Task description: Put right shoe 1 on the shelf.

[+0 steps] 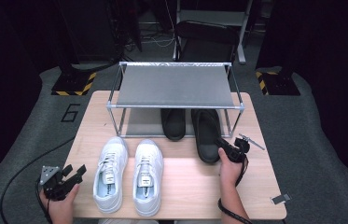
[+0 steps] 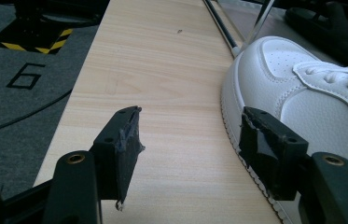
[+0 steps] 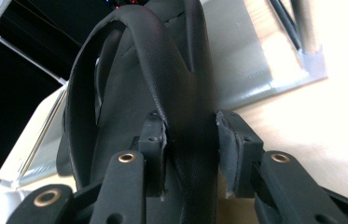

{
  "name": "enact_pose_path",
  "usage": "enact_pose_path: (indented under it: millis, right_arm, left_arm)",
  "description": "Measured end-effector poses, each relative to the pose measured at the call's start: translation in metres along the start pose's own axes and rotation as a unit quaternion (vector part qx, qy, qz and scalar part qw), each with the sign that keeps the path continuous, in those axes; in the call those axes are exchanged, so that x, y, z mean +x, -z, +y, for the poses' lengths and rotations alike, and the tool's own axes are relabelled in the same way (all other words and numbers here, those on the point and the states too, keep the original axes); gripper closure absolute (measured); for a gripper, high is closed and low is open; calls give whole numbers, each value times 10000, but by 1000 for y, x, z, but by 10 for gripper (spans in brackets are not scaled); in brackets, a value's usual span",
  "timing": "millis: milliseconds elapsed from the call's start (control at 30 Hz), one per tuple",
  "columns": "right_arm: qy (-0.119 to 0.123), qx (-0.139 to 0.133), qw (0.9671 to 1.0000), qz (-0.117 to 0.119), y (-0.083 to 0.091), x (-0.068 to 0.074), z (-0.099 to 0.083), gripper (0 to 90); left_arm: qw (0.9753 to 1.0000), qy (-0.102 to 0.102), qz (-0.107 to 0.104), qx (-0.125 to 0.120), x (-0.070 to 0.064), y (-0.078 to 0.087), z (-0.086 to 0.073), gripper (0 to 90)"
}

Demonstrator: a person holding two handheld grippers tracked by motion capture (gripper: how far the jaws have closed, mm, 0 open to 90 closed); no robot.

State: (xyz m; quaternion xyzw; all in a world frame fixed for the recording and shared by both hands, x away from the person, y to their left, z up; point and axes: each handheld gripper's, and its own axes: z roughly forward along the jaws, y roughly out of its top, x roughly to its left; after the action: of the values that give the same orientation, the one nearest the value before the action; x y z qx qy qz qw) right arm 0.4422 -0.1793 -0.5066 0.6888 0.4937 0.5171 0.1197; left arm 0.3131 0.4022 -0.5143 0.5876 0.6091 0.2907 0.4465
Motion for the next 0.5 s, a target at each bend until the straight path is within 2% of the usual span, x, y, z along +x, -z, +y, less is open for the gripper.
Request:
enact_pose_path:
  millis: [133, 167, 233, 367, 500]
  right_arm:
    - [-154, -30, 9999, -16, -13, 1, 1, 644]
    - [-51, -53, 9999, -80, -16, 0, 1, 644]
    - [-39, -81, 9999, -73, -20, 1, 2, 644]
    - [-129, -119, 9998, -33, -26, 2, 5, 644]
    - [-222, -133, 9996, -132, -32, 1, 10, 644]
  left_arm:
    - [10000, 11, 10, -40, -1, -1, -1, 382]
    - [10000, 12, 9, -30, -1, 0, -1, 382]
    - [10000, 6, -13, 47, 0, 0, 0, 382]
    - [10000, -2, -10, 36, 0, -1, -1, 382]
    - [10000, -1, -11, 44, 0, -1, -1, 382]
